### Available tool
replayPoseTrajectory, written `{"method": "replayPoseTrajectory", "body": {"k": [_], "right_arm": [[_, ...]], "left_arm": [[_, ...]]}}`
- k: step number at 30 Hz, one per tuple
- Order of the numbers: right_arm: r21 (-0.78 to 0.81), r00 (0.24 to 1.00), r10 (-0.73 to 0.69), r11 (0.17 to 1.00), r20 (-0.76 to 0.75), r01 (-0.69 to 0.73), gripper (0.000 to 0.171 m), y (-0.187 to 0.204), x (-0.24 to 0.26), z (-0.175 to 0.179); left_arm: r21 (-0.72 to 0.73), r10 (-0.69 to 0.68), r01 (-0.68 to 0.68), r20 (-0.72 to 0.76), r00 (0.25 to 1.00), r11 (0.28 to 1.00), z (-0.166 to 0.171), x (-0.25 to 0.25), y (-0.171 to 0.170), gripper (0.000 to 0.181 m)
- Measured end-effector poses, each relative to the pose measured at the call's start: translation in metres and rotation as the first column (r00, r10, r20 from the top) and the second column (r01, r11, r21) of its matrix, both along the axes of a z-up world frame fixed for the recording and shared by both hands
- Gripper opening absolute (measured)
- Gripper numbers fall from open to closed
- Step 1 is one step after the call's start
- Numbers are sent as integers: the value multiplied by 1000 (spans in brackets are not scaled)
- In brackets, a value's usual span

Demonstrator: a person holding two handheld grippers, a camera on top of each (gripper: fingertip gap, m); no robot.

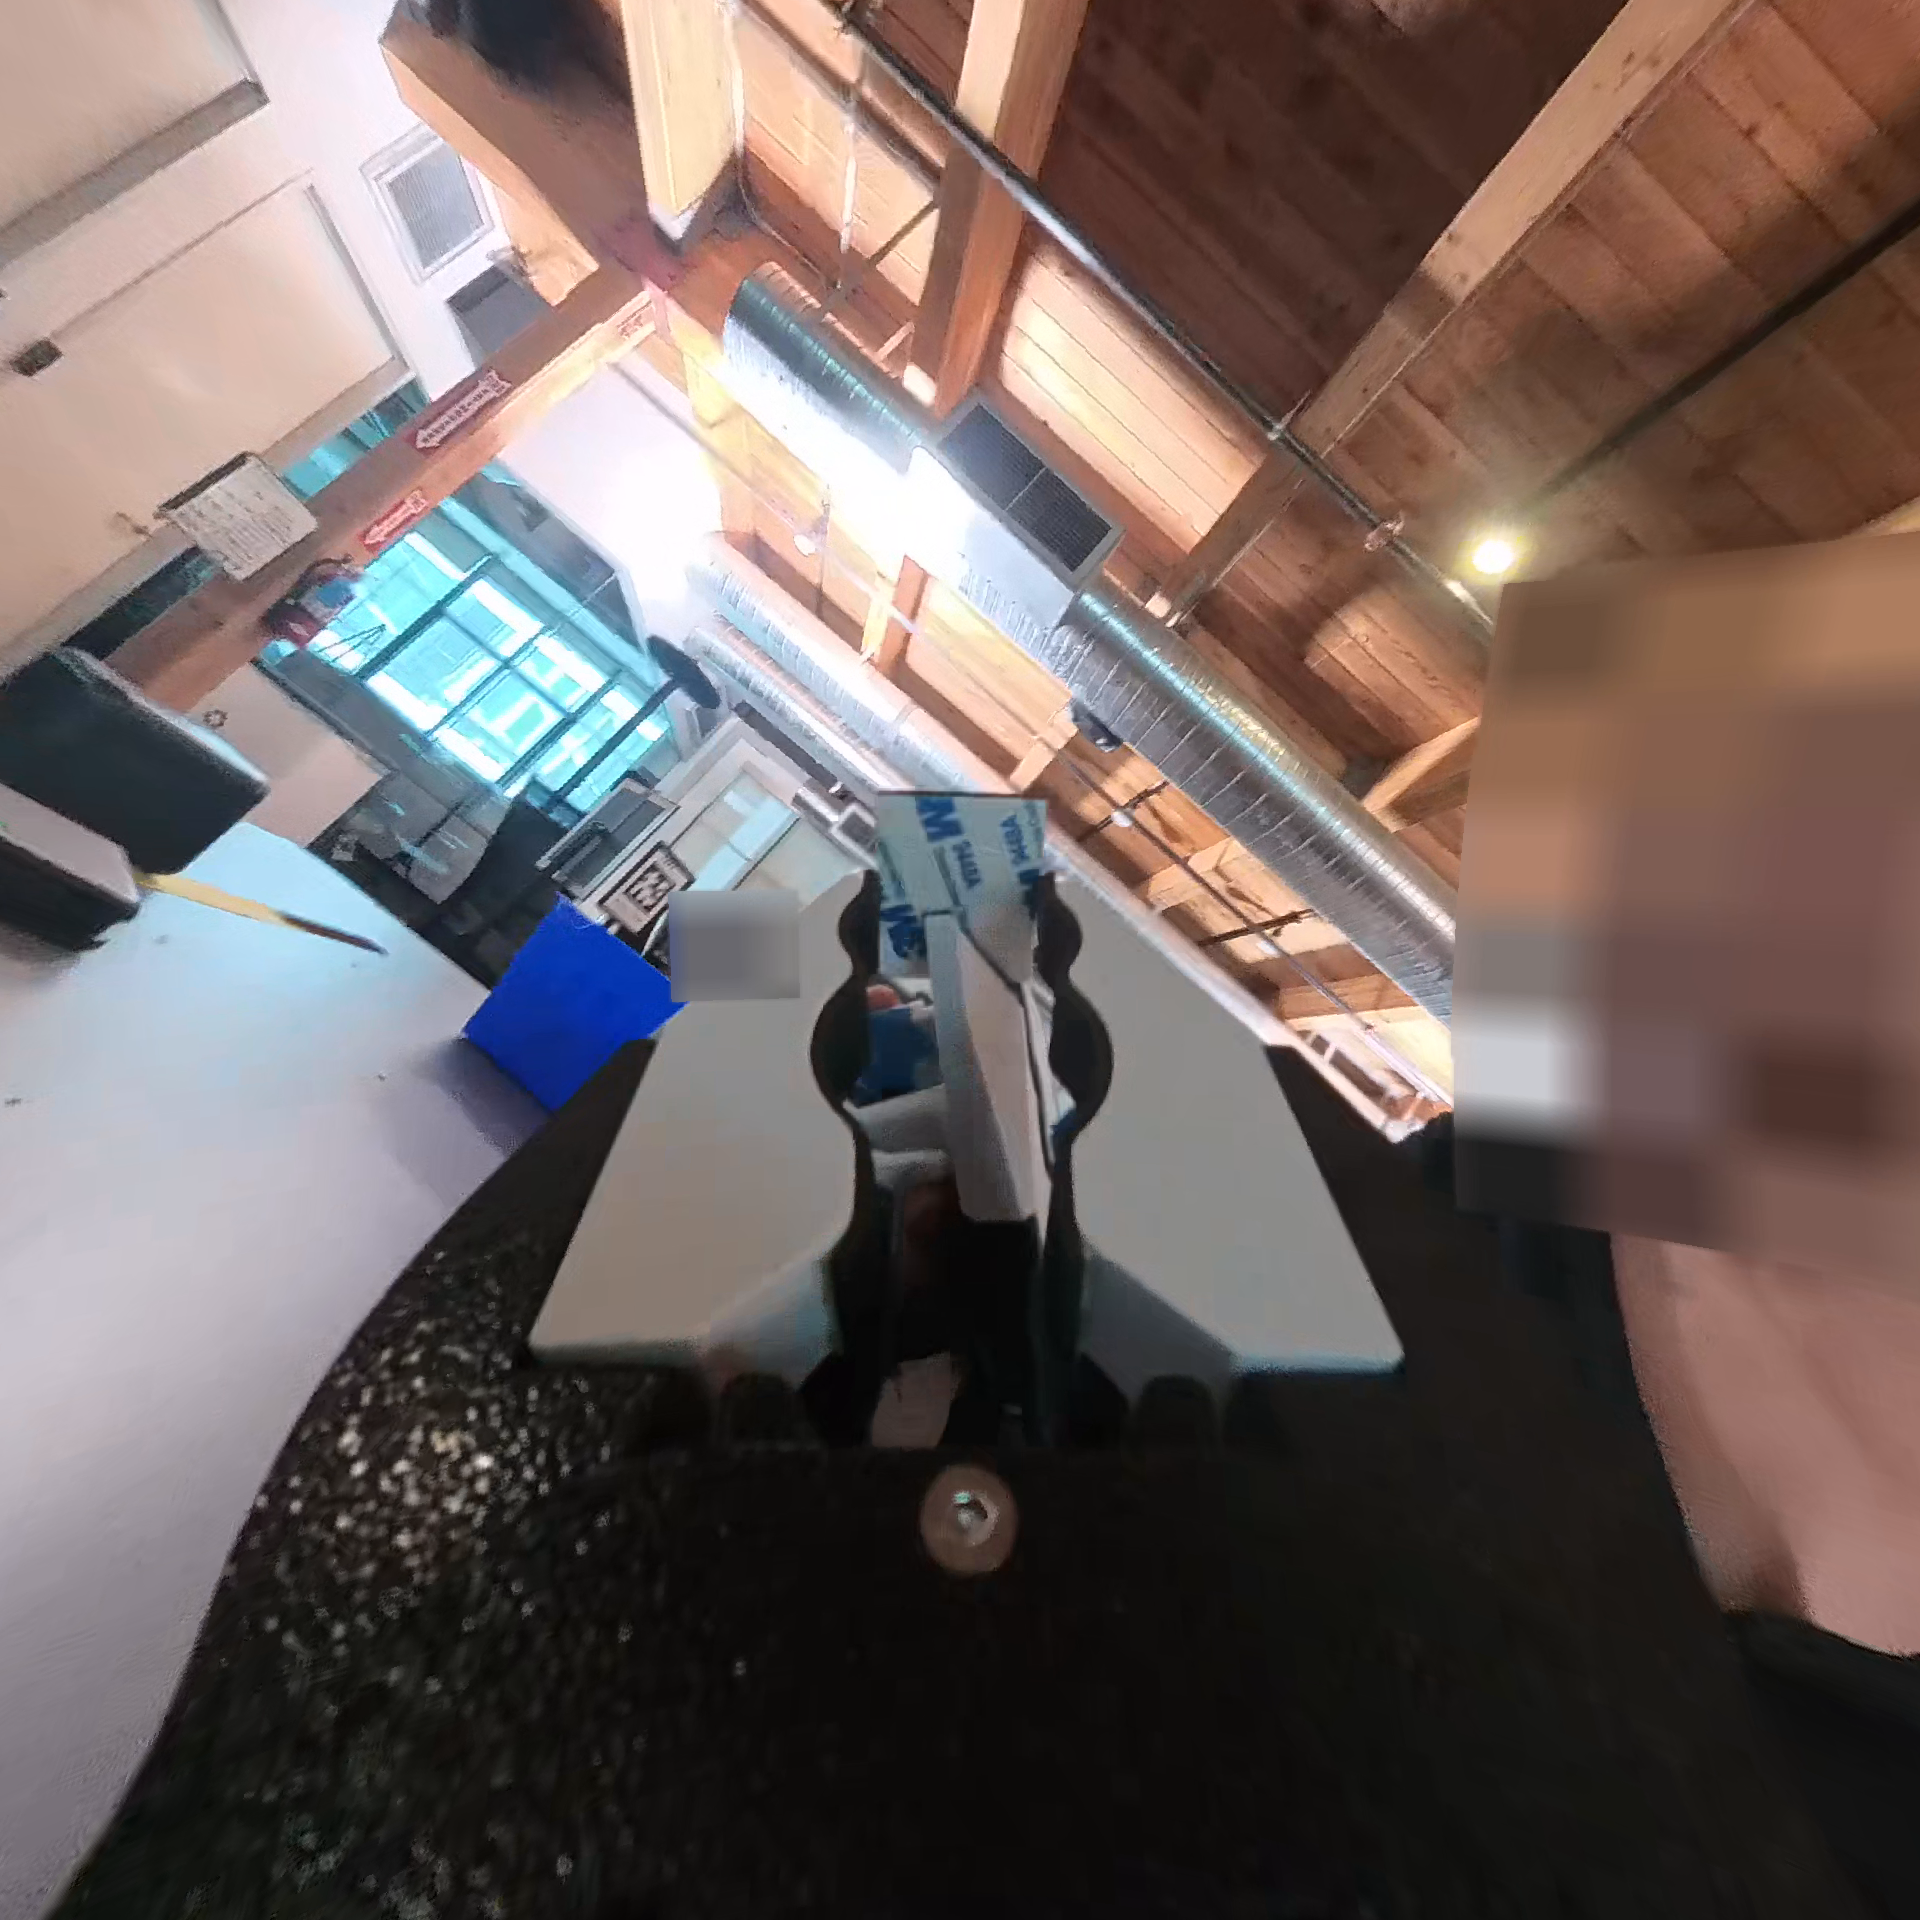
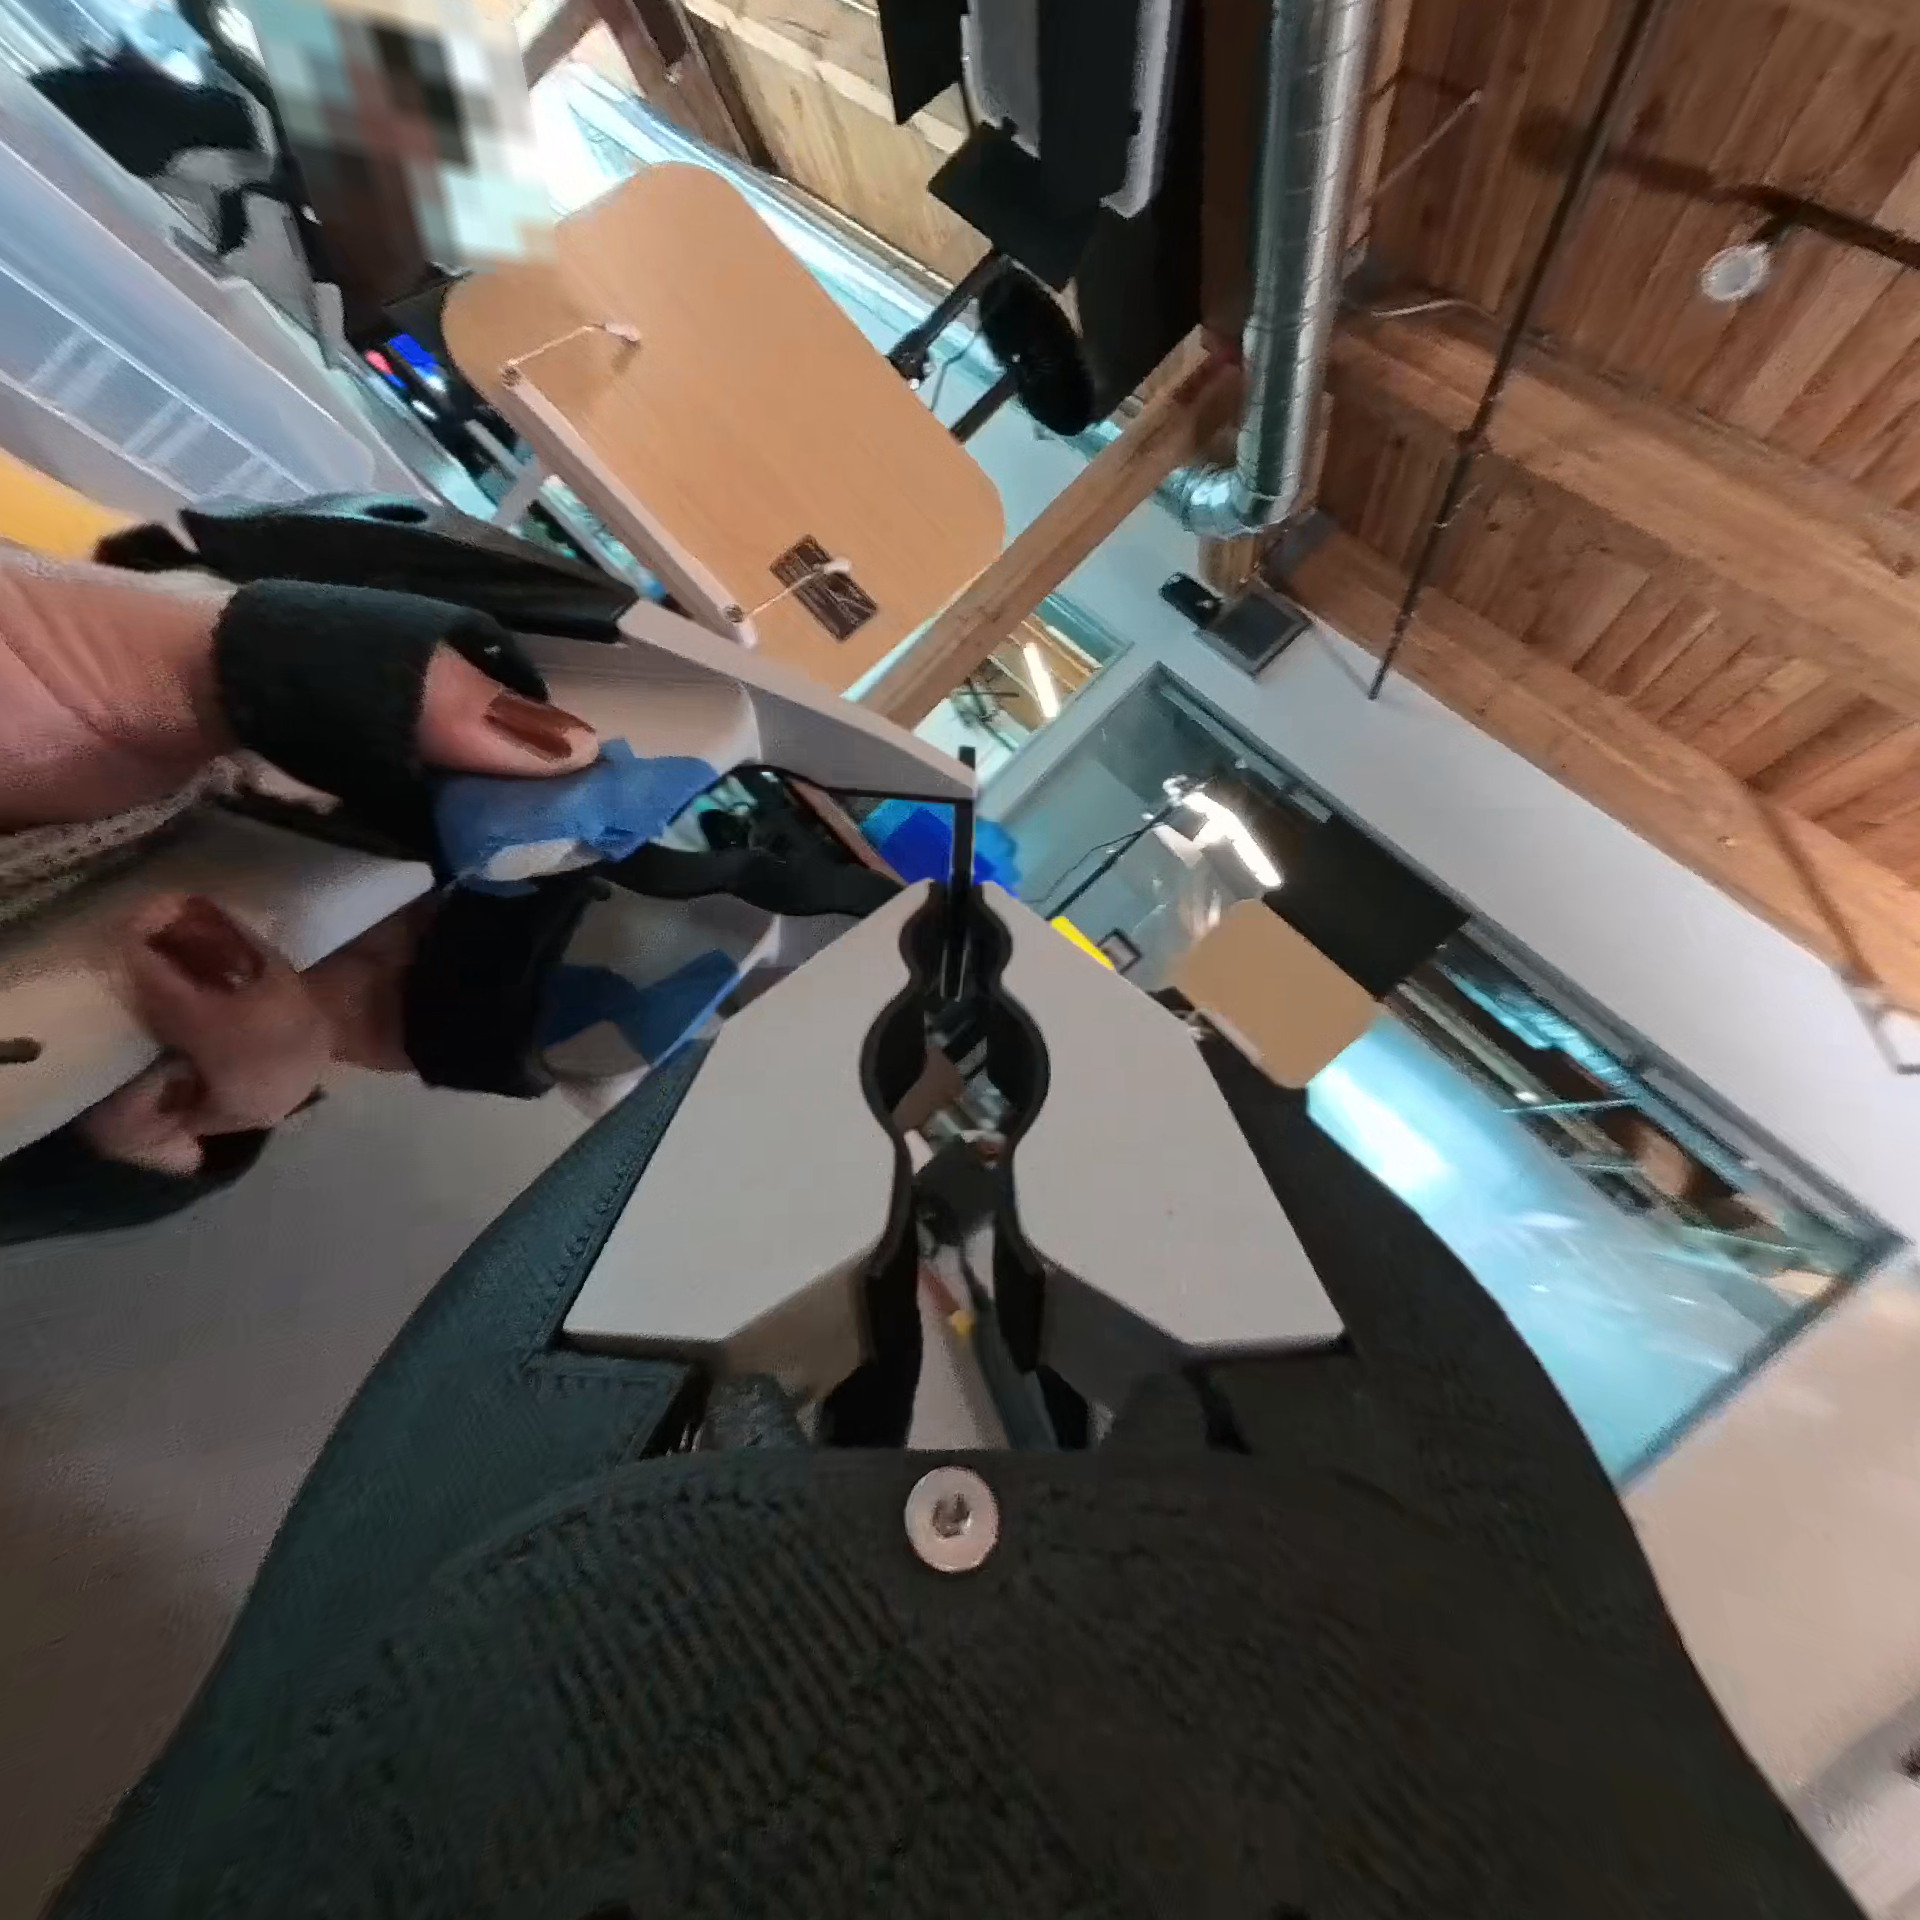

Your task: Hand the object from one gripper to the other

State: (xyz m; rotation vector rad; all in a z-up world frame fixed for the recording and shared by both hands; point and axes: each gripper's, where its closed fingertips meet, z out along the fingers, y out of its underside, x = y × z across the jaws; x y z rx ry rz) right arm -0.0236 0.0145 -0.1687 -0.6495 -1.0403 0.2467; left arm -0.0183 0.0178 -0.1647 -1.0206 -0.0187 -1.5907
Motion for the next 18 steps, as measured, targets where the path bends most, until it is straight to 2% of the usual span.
{"method": "replayPoseTrajectory", "body": {"k": [1,3,4,5,6,7,9,10,11,13,16,18], "right_arm": [[-28,1000,23,999,4,-22,2,1,0,-1],[-129,998,63,990,5,-62,2,8,1,-4],[-208,994,108,973,10,-104,2,12,1,-8],[-294,987,159,944,-1,-152,1,16,1,-11],[-377,979,204,905,-24,-198,1,22,3,-14],[-459,964,263,851,-44,-253,1,25,4,-18],[-604,917,388,711,-91,-361,2,28,5,-28],[-657,887,444,632,-126,-410,2,28,6,-31],[-705,854,494,548,-162,-450,2,26,7,-33],[-785,792,568,377,-223,-491,2,24,9,-38],[-856,673,655,76,-344,-511,1,14,14,-42],[-859,598,670,-121,-440,-498,2,9,17,-42]], "left_arm": [[-7,15,-16,-36,999,1000,-1,0,1,28],[5,139,-140,-181,974,990,-6,-8,4,36],[30,241,-243,-297,924,969,-12,-16,6,46],[79,344,-345,-439,830,935,-19,-24,8,51],[159,442,-438,-583,681,885,-26,-33,10,55],[264,521,-497,-694,497,826,-32,-41,12,60],[461,579,-486,-806,121,743,-45,-47,12,61],[531,579,-450,-815,-38,718,-52,-47,13,62],[586,579,-403,-800,-154,703,-57,-43,14,63],[673,603,-298,-740,-299,677,-59,-28,15,64],[762,625,-125,-602,-497,635,-64,-9,18,65],[815,632,32,-423,-649,578,-63,-4,18,58]]}}
